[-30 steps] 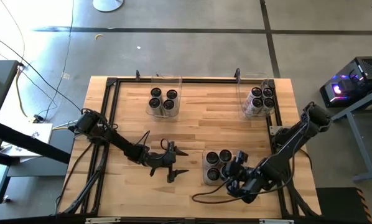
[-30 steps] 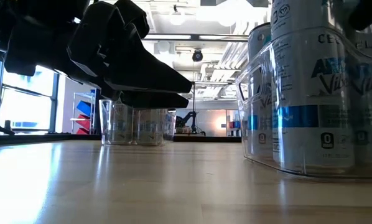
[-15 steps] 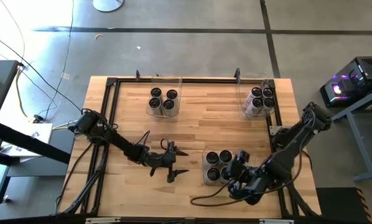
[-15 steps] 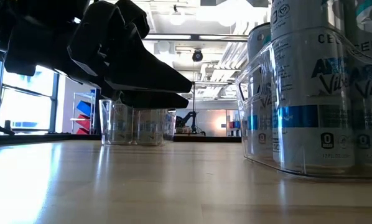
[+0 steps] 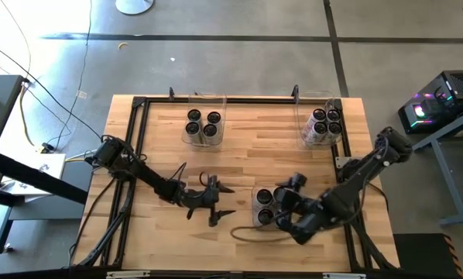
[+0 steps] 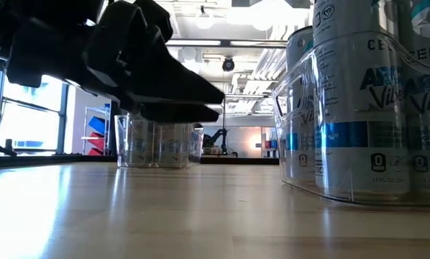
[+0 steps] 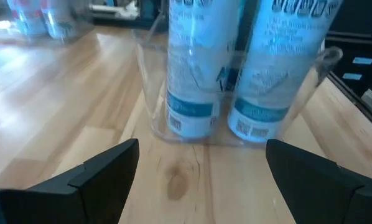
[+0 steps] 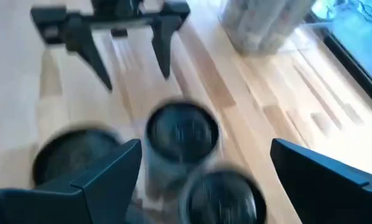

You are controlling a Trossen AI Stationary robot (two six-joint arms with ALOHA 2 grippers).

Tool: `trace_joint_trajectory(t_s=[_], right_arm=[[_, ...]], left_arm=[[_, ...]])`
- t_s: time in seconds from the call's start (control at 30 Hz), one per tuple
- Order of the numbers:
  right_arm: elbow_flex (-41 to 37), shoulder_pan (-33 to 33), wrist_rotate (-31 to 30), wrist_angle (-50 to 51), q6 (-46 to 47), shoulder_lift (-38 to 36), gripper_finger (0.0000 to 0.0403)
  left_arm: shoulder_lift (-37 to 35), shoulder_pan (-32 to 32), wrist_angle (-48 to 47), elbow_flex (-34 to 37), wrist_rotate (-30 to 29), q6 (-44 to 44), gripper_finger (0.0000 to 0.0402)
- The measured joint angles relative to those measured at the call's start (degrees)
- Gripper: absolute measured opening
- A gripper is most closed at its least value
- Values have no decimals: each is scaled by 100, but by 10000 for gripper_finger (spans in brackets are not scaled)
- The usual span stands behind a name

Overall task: Sort soda cans
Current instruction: Adjust the top left transparent bin

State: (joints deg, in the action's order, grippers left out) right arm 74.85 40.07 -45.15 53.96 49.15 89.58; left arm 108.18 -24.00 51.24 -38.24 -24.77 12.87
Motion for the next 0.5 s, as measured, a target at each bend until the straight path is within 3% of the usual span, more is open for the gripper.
trace_joint_trajectory(t_s=[0.23,0.37,0.5], right_arm=[[-227,-895,-109,-3033,-3015,2,353],[-227,-1335,375,-4516,-4119,17,353],[-227,-1656,917,-5380,-4415,249,353]], left_arm=[[-498,-6,-257,0,67,-503,345],[-1378,-129,-1670,-2,-327,-504,344],[-2469,-354,-3665,-4,-1507,-246,344]])
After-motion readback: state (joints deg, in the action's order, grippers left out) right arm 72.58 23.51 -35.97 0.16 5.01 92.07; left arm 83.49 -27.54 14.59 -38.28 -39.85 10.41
